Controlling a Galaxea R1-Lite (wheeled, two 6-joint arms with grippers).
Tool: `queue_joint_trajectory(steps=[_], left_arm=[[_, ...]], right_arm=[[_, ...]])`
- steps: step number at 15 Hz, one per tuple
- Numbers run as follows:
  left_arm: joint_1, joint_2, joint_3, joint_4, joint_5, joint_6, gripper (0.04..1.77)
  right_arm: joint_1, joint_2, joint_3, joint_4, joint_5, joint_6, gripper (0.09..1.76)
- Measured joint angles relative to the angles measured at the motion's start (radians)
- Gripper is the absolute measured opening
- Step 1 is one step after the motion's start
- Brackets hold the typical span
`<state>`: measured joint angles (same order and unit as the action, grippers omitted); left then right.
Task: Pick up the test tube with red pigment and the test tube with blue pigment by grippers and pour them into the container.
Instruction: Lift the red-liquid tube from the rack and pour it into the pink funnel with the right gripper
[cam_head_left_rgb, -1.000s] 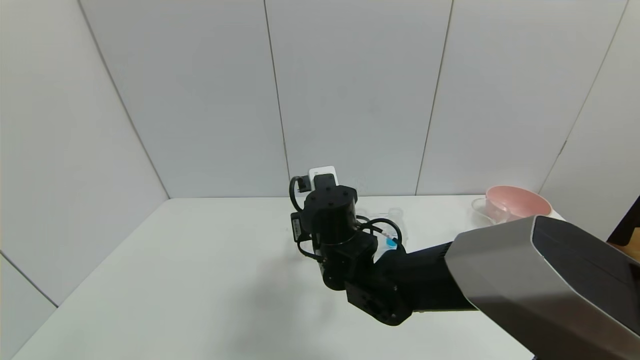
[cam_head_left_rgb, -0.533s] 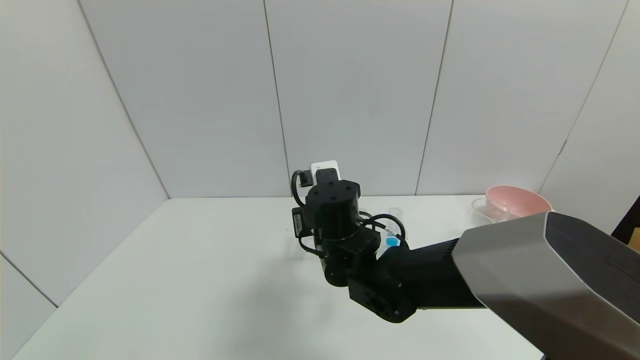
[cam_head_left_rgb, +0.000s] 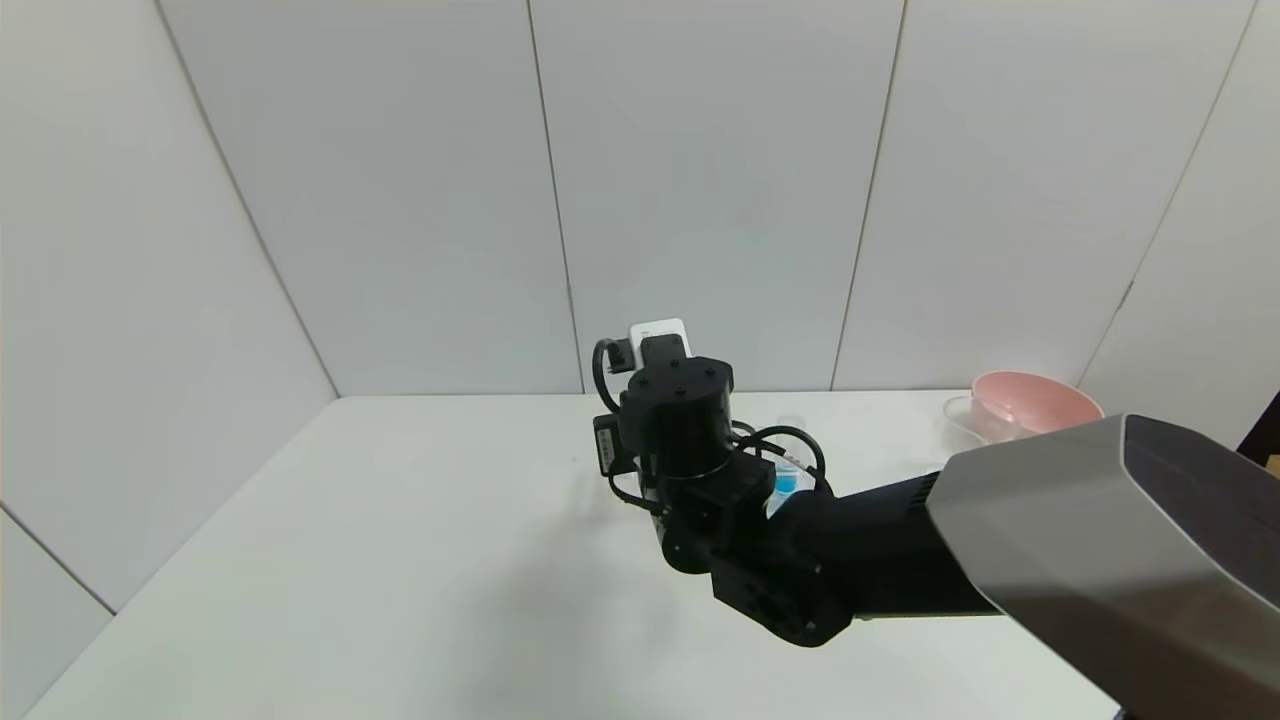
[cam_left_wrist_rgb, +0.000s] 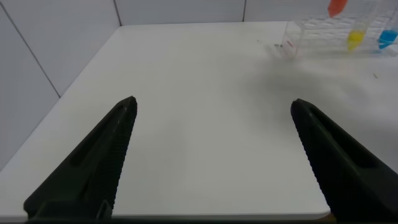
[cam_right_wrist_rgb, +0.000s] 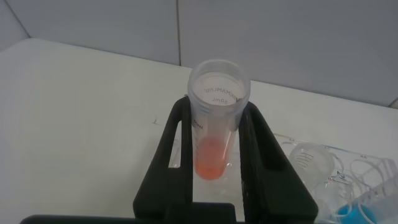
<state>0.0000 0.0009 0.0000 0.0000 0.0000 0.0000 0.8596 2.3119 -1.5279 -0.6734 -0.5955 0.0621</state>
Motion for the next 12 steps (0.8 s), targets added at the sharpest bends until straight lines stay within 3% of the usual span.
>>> queue_joint_trajectory(steps=[7, 12], left_arm=[[0.000, 0.000, 0.000, 0.000, 0.000, 0.000, 1.76], [0.000, 0.000, 0.000, 0.000, 0.000, 0.000, 1.76]], right_arm=[[-0.020, -0.208, 0.336, -0.014, 0.215, -0.015, 0.50], [-0.153, -0.430, 0.570, -0.001, 0.476, -0.137, 0.50]])
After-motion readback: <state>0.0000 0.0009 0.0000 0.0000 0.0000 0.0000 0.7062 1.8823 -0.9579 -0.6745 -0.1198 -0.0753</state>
